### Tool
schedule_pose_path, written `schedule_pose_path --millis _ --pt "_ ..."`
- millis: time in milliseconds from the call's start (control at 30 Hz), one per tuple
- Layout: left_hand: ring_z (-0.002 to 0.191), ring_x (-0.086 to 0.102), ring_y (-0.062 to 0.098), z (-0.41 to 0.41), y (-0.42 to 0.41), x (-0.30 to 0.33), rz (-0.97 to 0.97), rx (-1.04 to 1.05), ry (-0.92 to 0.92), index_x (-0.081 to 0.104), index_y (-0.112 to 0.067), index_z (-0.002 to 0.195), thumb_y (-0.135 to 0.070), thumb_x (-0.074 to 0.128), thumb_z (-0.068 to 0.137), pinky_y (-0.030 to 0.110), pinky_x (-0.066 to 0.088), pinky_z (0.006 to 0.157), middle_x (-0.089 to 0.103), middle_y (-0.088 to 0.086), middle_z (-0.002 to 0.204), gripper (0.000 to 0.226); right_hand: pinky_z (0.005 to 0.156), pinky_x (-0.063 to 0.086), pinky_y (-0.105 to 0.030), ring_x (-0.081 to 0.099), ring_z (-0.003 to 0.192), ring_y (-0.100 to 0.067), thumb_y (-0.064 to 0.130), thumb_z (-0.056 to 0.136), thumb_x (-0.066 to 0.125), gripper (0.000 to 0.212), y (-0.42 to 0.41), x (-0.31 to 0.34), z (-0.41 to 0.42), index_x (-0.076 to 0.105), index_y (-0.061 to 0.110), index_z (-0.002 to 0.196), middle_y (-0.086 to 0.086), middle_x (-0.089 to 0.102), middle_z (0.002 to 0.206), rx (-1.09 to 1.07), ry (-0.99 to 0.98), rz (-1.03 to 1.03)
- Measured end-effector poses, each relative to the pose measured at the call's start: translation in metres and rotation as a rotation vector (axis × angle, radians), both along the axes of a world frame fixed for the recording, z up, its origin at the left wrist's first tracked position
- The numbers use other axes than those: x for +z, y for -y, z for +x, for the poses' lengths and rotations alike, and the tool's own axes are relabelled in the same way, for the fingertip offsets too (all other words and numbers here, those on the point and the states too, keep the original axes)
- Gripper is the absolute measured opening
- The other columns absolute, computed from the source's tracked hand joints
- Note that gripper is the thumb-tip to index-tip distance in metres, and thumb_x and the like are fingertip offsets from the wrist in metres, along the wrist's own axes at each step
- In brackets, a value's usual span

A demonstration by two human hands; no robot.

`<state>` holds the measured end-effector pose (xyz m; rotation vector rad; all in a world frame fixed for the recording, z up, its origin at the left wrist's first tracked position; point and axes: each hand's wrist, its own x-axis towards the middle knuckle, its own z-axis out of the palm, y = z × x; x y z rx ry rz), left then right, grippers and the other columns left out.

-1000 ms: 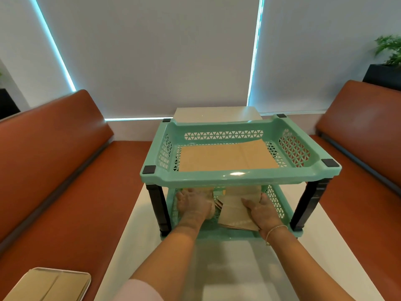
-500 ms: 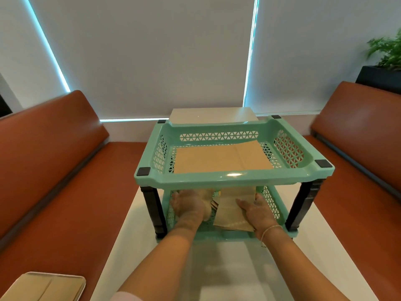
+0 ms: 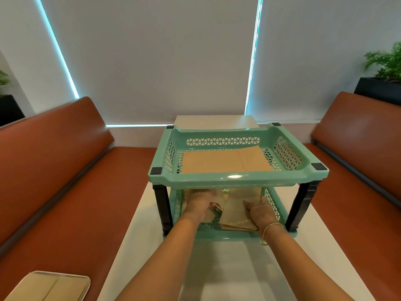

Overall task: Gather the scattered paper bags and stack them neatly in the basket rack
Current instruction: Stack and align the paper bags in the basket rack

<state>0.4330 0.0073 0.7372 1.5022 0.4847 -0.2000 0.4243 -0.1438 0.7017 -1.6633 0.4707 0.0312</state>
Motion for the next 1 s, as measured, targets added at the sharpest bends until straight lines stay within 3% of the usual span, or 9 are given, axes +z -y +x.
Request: schedule_pose_path --millis 100,233,333,433,500,633,767,900,1000 --pt "0.063 0.055 0.015 -0.003 0.001 0.007 -0.075 0.026 -0.022 0.06 -0.001 0.105 -0.004 0.052 0.093 0.014 0.047 0.042 0.06 0.014 0.099 0.014 0.091 0.047 -0.038 0.055 0.095 -0.028 0.009 0.09 0.057 0.032 0.001 0.0 0.0 0.05 0.004 0.121 -0.013 0.059 0.106 -0.014 -0.012 -0.016" --pt "0.064 0.054 0.015 -0.012 0.002 0.011 -0.072 -0.108 -0.081 0.054 -0.002 0.1 -0.003 0.057 0.089 0.015 0.043 0.039 0.059 0.015 0.096 0.011 0.091 0.049 -0.043 0.059 0.098 -0.031 0.012 0.09 0.056 0.031 -0.001 0.002 -0.002 0.052 0.003 0.12 -0.014 0.061 0.108 -0.026 -0.015 -0.007" --pt "0.071 0.051 0.013 -0.021 0.007 0.002 0.203 -0.255 -0.111 0.051 -0.007 0.104 -0.017 0.061 0.086 0.02 0.045 0.055 0.056 0.006 0.1 0.023 0.089 0.05 -0.043 0.058 0.091 -0.028 0.017 0.094 0.05 0.029 -0.005 0.004 -0.003 0.053 0.003 0.119 -0.012 0.06 0.101 -0.047 0.009 0.085" --pt "0.113 0.052 0.023 -0.025 0.013 -0.008 0.476 -0.293 -0.096 0.036 -0.014 0.14 -0.034 0.064 0.079 0.028 0.045 0.09 0.047 0.006 0.136 0.07 0.082 0.044 -0.034 0.053 0.087 -0.023 0.033 0.097 0.044 0.022 -0.01 0.007 -0.004 0.049 0.014 0.107 -0.005 0.055 0.097 -0.055 0.03 0.078" --pt "0.13 0.04 0.024 -0.028 0.017 -0.008 0.539 -0.284 -0.081 0.036 -0.014 0.142 -0.036 0.064 0.079 0.03 0.038 0.104 0.039 0.005 0.146 0.072 0.089 0.044 -0.037 0.054 0.09 -0.024 0.042 0.094 0.045 0.028 -0.012 0.006 -0.003 0.047 0.019 0.11 -0.005 0.054 0.098 -0.044 0.045 0.074" --pt "0.122 0.048 0.025 -0.033 0.024 0.0 0.654 -0.407 -0.06 0.05 -0.015 0.126 -0.039 0.059 0.084 0.033 0.04 0.103 0.05 0.006 0.135 0.05 0.098 0.045 -0.047 0.058 0.105 -0.03 0.038 0.087 0.06 0.046 -0.018 0.001 -0.002 0.048 0.012 0.122 -0.007 0.06 0.116 -0.006 0.028 0.043" --pt "0.091 0.057 0.019 -0.032 0.028 -0.006 0.541 -0.397 -0.073 0.044 -0.012 0.129 -0.04 0.056 0.087 0.031 0.052 0.093 0.052 0.0 0.109 0.052 0.091 0.05 -0.045 0.062 0.099 -0.031 0.014 0.086 0.063 0.034 -0.019 0.001 -0.003 0.051 0.006 0.117 -0.015 0.064 0.111 0.027 0.007 0.084" --pt "0.128 0.044 0.026 -0.029 0.019 -0.005 0.563 -0.433 -0.032 0.043 -0.011 0.136 -0.037 0.037 0.098 0.033 0.035 0.108 0.043 0.007 0.142 0.046 0.088 0.051 -0.042 0.061 0.1 -0.031 0.008 0.089 0.06 0.033 -0.014 0.004 -0.004 0.049 0.007 0.12 -0.015 0.063 0.111 0.037 0.021 0.112" --pt "0.135 0.033 0.031 -0.022 0.009 -0.011 0.78 -0.369 0.01 0.047 -0.011 0.13 -0.035 0.027 0.101 0.04 0.024 0.113 0.04 0.013 0.142 0.042 0.096 0.048 -0.047 0.059 0.105 -0.032 0.009 0.087 0.062 0.034 -0.01 0.005 -0.002 0.051 0.01 0.12 -0.012 0.061 0.114 0.014 0.039 0.073"
